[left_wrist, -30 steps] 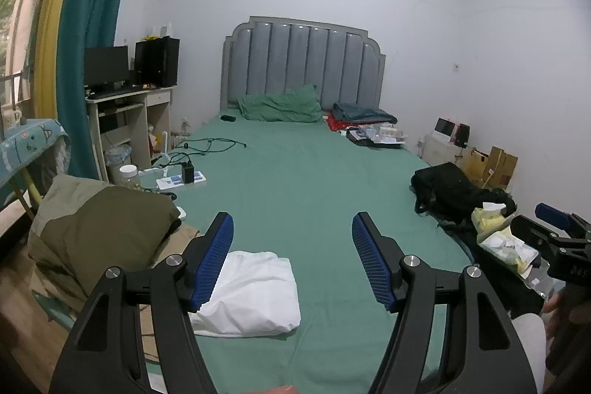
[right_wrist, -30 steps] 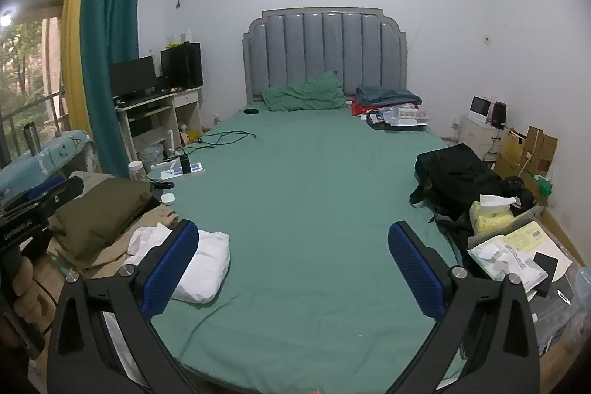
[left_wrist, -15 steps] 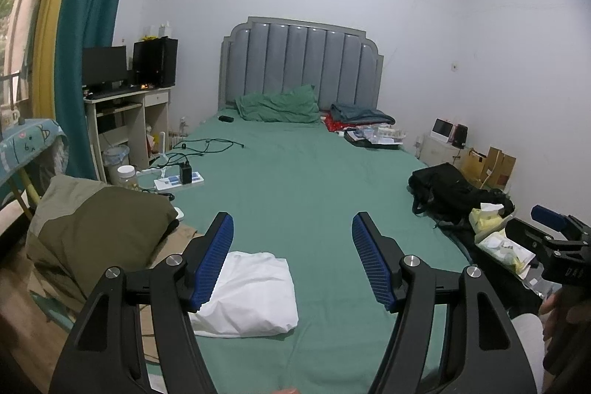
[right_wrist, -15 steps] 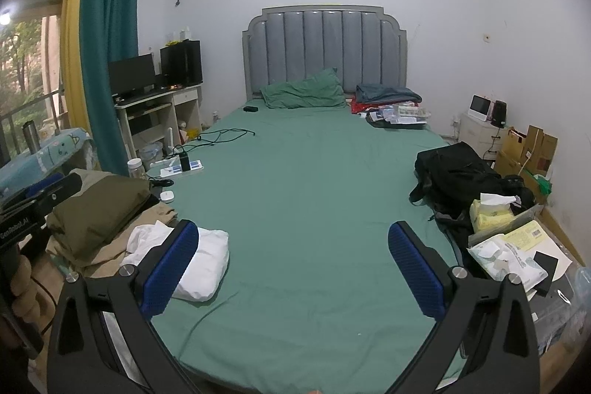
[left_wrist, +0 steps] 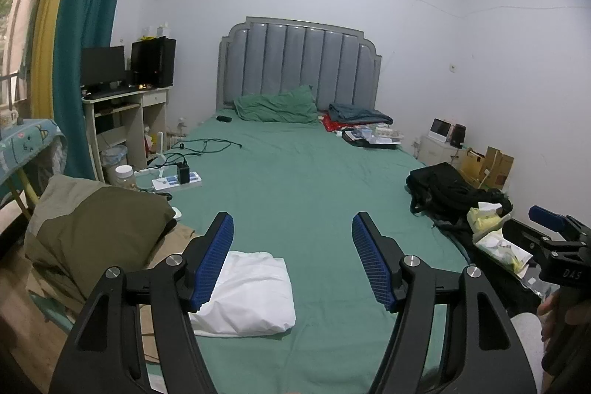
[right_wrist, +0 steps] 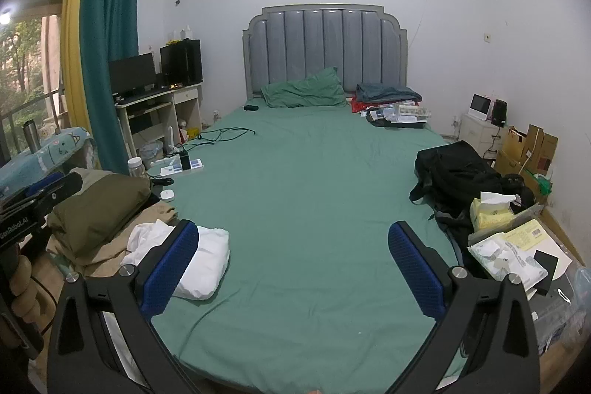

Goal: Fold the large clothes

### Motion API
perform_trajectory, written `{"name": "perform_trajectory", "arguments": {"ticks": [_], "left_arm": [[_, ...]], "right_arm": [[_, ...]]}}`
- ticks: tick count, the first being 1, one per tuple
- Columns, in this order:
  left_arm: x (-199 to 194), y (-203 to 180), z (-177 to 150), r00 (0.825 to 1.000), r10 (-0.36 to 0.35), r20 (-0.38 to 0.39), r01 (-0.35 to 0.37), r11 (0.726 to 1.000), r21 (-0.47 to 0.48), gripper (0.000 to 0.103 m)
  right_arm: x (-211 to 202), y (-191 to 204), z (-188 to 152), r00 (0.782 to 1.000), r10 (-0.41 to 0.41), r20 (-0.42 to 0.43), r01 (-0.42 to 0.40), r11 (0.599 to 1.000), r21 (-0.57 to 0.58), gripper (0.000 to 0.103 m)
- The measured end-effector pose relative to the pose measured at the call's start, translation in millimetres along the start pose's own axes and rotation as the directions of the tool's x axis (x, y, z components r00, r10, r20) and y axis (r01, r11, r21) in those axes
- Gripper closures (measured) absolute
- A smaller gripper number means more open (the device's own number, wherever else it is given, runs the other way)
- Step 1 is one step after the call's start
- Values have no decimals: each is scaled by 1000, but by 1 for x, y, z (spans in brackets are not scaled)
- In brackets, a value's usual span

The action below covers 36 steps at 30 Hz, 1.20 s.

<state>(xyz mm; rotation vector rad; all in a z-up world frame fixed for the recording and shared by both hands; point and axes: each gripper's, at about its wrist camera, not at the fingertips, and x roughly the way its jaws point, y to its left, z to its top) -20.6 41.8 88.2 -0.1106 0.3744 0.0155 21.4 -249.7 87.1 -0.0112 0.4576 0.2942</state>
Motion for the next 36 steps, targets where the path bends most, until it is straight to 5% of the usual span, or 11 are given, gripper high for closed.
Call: {"name": "perform_trajectory", "arguments": {"ticks": [36], "left_arm": [[-1, -4, -1, 1000, -1, 0, 1, 1000, -1, 33]], "right_arm": [[0, 0, -4, 1000, 7, -6, -7, 1000, -3, 2]]}}
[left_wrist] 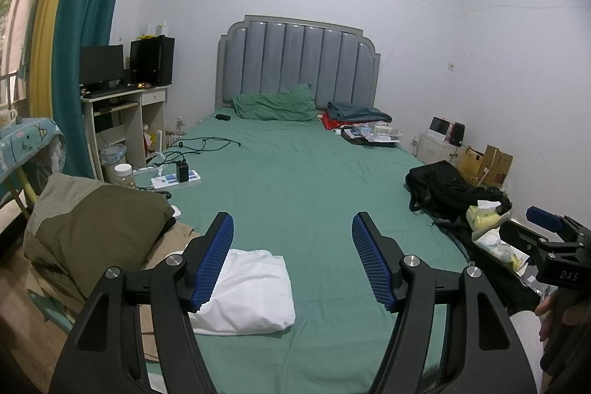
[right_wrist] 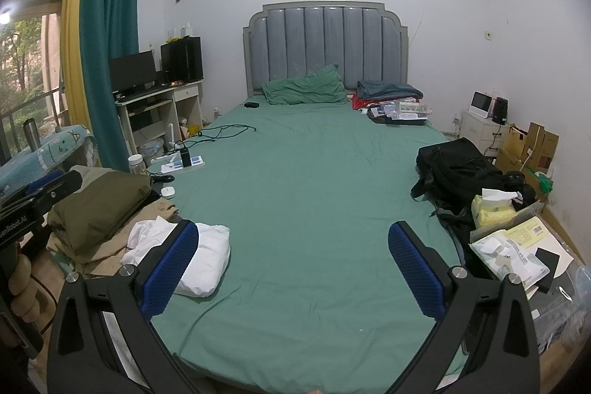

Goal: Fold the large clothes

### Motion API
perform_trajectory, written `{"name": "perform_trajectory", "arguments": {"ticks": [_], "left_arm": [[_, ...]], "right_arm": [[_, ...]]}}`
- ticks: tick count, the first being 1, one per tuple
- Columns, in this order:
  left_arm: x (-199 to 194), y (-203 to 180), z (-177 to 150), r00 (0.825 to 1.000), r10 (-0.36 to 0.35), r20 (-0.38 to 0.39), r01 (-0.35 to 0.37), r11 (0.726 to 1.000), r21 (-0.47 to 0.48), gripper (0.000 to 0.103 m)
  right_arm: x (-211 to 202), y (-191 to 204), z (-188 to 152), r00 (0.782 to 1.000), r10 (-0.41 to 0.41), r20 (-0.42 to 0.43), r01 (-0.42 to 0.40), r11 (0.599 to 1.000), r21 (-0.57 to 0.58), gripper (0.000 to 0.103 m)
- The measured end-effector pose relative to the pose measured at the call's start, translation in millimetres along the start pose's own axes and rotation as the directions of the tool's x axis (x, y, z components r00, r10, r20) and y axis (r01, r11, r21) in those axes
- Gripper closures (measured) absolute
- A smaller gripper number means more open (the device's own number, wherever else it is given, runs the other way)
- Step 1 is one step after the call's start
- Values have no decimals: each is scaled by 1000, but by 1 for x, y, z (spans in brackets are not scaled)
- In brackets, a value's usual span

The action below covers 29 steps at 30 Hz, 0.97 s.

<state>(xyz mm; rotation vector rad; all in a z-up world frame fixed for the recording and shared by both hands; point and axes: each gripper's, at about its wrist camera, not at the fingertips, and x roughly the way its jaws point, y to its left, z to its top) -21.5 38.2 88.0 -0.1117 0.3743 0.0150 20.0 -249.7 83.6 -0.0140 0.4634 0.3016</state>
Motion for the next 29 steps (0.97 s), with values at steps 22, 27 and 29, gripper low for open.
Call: {"name": "perform_trajectory", "arguments": {"ticks": [22, 27, 29], "left_arm": [[1, -4, 0, 1000, 0, -4, 0, 1000, 3, 33], [1, -4, 0, 1000, 0, -4, 0, 1000, 4, 33], [1, -4, 0, 1000, 1, -4, -1, 1000, 3, 33]], "right_arm": [[1, 0, 1, 1000, -1, -1, 1, 1000, 0, 2], [1, 0, 2, 1000, -2, -2, 2, 1000, 0, 2], [1, 1, 1, 1000, -1, -4, 1, 1000, 1, 2]]}}
